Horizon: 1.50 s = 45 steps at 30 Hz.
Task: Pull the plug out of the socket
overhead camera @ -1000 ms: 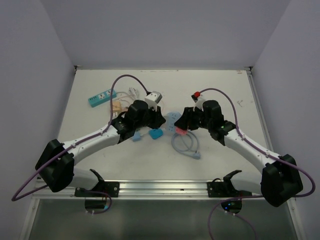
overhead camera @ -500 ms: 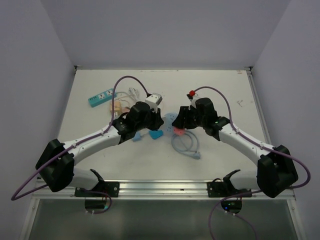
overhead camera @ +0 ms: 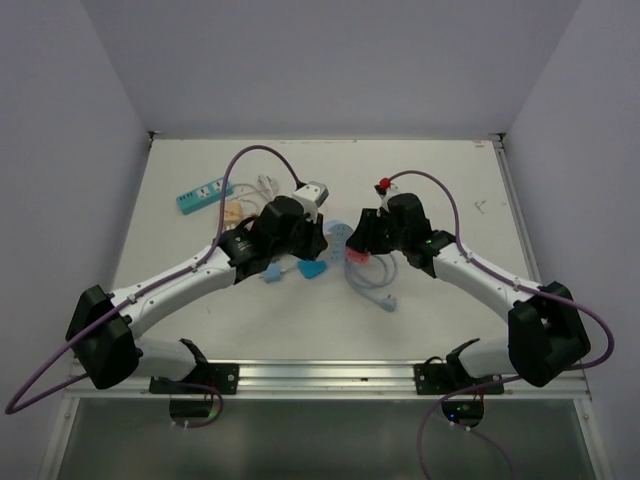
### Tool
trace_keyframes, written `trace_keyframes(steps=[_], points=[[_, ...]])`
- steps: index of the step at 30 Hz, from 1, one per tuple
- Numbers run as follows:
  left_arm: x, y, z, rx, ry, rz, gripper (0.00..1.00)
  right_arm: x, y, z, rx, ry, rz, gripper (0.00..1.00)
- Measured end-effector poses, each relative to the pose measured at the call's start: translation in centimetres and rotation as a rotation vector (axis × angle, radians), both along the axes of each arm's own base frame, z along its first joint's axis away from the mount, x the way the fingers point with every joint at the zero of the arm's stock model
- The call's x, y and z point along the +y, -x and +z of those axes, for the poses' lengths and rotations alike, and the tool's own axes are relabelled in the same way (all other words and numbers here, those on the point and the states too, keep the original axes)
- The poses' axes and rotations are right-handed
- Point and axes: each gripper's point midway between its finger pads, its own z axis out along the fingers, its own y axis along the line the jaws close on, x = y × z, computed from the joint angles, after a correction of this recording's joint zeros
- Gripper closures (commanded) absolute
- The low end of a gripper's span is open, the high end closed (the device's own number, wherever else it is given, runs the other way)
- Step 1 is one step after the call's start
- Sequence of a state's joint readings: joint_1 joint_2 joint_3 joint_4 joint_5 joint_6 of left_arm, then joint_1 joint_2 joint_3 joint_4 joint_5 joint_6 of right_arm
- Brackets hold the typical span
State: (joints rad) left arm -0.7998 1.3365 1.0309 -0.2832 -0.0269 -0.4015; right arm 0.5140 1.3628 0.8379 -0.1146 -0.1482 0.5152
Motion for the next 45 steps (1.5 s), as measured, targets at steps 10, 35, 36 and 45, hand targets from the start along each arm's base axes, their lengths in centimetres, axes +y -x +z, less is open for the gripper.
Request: trace_keyframes(steps=[10, 35, 36, 45], points=[[0.5, -0.1, -0.3, -0.002, -0.007, 0.024, 1.0, 0.8, 0.5, 0.8, -0.009, -0.049, 0.064, 1.0], [-1.2, -0.5, -2.9, -0.079, -0.044, -0.15, 1.0, 0.6, 2.1, 3.1, -0.044, -0.067, 0.193, 0.2], [-1.2, -0.3, -2.8, -0.085, -0.049, -0.172, 1.0, 0.5, 2.1, 3.5, -0.059, -0.064, 0.199, 0.2], [0.0, 2.5, 0.0, -0.153, -0.072, -0.334, 1.0, 0.9, 2.9, 6.1, -0.172, -0.074, 0.303, 0.2]])
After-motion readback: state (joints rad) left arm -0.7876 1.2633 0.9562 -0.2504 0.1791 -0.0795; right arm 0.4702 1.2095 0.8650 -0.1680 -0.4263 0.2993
